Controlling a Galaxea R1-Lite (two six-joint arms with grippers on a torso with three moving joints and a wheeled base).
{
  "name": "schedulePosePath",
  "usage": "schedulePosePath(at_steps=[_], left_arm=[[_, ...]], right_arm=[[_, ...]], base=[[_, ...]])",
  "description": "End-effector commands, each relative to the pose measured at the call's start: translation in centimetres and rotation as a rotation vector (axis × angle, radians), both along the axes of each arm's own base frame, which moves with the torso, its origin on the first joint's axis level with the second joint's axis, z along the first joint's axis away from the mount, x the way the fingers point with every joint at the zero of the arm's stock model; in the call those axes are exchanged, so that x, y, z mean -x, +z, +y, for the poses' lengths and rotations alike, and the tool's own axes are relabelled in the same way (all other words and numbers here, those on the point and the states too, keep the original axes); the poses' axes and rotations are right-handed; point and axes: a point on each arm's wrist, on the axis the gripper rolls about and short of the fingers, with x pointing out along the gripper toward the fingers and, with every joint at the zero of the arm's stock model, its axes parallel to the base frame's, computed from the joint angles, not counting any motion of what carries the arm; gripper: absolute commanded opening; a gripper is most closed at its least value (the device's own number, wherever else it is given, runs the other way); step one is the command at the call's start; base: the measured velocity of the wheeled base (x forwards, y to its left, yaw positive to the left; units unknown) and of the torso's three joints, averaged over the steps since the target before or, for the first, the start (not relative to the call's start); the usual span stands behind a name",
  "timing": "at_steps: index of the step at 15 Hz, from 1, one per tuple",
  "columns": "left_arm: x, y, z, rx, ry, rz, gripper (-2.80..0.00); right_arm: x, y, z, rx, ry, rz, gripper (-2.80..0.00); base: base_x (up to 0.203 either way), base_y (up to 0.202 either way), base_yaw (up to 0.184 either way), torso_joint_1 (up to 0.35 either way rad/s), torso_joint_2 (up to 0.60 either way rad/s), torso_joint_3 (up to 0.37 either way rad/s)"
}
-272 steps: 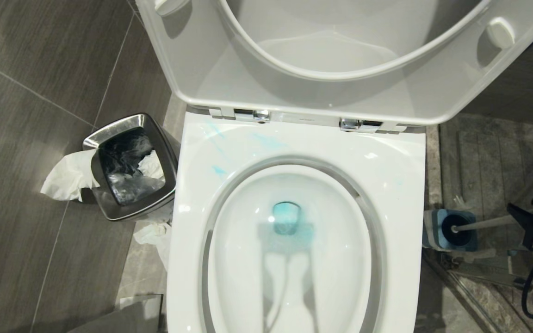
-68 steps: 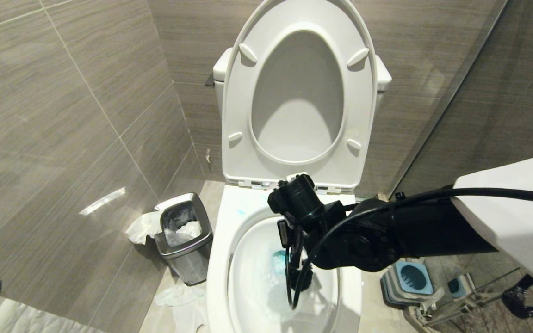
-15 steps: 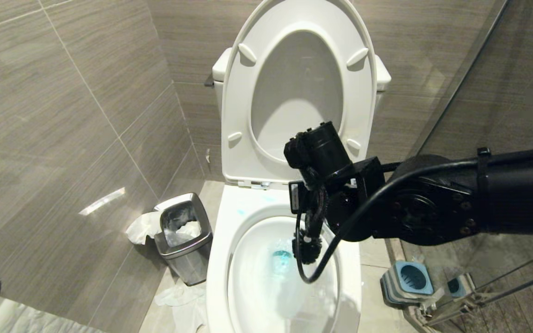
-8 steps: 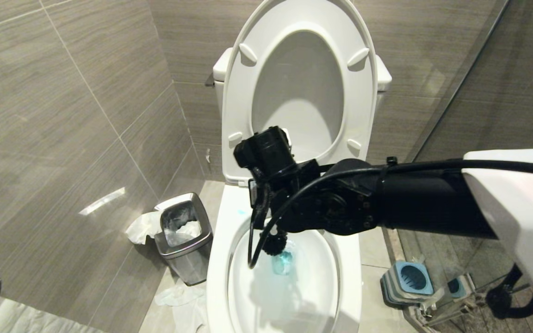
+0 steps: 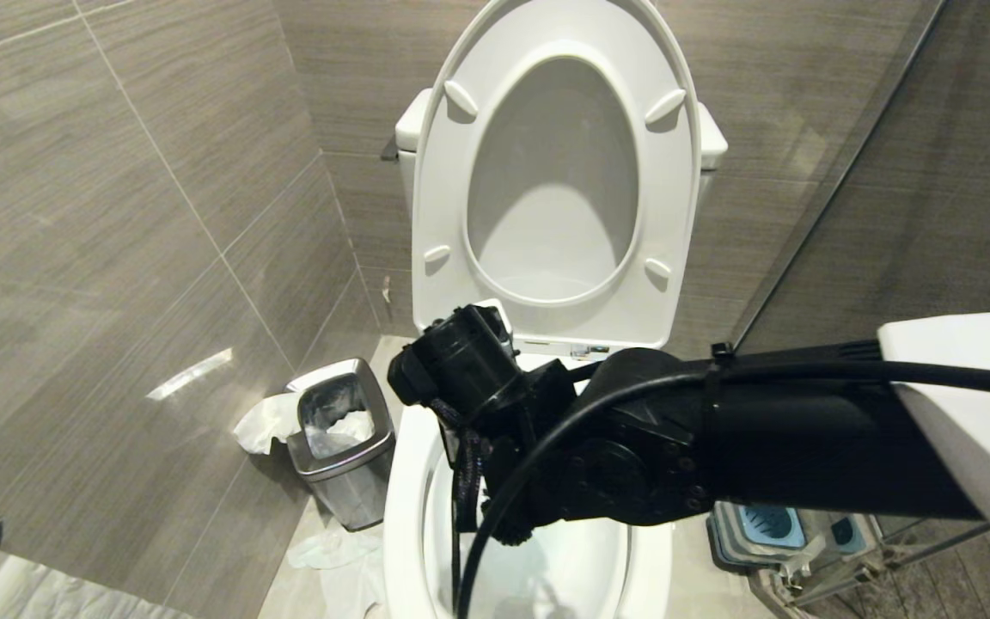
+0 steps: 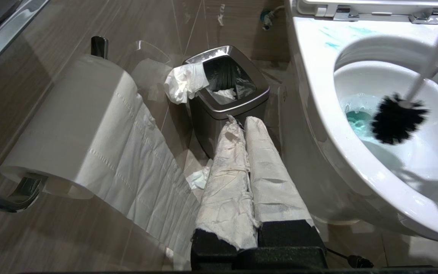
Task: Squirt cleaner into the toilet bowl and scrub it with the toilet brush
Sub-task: Scrub the toilet bowl
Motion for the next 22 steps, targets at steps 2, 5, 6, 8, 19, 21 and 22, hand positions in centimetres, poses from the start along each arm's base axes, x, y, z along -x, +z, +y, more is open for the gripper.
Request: schedulePosePath(at_steps=[2,5,6,8,19,21,22], left_arm=[[0.0,0.0,0.0,0.0,0.0,0.0,-2.8],[0.0,0.0,0.0,0.0,0.0,0.0,-2.8],[0.0,0.0,0.0,0.0,0.0,0.0,-2.8],[0.0,0.0,0.0,0.0,-0.001,0.0,-2.8],[0.0,0.0,0.0,0.0,-0.001,0.0,-2.8],[0.0,0.0,0.0,0.0,-0.001,0.0,-2.8],[0.0,0.0,0.0,0.0,-0.001,0.0,-2.8]], right_arm=[[1.5,2.1,-5.5,0.01,-0.054,0.01,-2.8],[-1.9,2.3,-8.6,-0.001,-0.173,-0.001,-2.8],[-2.8,1.9,-8.3,-0.003,-0.184,-0.004,-2.8],[-4.3,1.0,-7.0,-0.008,-0.187,-0.011,-2.8],[2.1,2.3,0.6,-0.077,0.027,-0.028,-2.8],[3.6,3.3,-2.1,-0.046,0.016,-0.008,-2.8],[4.1,3.4,-3.7,-0.019,-0.001,0.003,-2.8]], base=[[0.0,0.0,0.0,0.0,0.0,0.0],[0.0,0.0,0.0,0.0,0.0,0.0],[0.0,0.0,0.0,0.0,0.0,0.0],[0.0,0.0,0.0,0.0,0.0,0.0],[0.0,0.0,0.0,0.0,0.0,0.0],[0.0,0.0,0.0,0.0,0.0,0.0],[0.0,0.0,0.0,0.0,0.0,0.0]])
